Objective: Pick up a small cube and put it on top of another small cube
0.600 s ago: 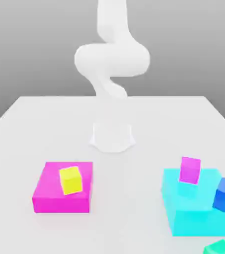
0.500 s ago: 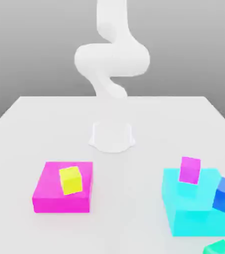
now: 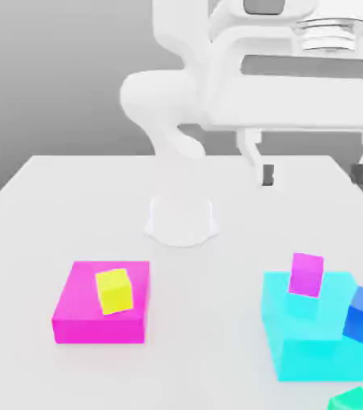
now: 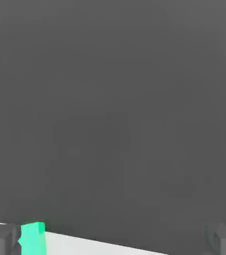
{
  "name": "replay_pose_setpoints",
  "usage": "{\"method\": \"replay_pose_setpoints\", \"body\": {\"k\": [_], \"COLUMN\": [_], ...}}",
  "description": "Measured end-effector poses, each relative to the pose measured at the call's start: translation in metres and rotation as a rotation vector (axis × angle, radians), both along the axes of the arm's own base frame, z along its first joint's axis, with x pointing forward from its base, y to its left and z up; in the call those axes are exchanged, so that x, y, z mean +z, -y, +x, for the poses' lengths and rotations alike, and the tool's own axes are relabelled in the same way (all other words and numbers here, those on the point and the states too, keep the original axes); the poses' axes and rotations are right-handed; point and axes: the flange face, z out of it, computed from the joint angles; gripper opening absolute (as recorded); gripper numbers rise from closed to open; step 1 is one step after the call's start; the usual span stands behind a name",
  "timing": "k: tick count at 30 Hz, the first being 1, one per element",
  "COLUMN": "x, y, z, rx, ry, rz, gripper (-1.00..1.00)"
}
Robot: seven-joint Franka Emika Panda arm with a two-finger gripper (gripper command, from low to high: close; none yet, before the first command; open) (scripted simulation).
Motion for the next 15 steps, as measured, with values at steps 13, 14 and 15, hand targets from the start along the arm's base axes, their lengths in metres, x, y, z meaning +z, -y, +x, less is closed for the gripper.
{"method": "replay_pose_setpoints", "body": {"k": [13,14,15], "x": [-0.225,-0.241,-0.257], "y": [-0.09,-0.093,-0.095], "z": [-0.001,-0.002,-0.003], "rx": [0.147,0.153,0.155], "ry": [-0.298,-0.31,-0.316], "rz": [-0.035,-0.036,-0.036], "gripper": [0.0,0.0,0.0]}}
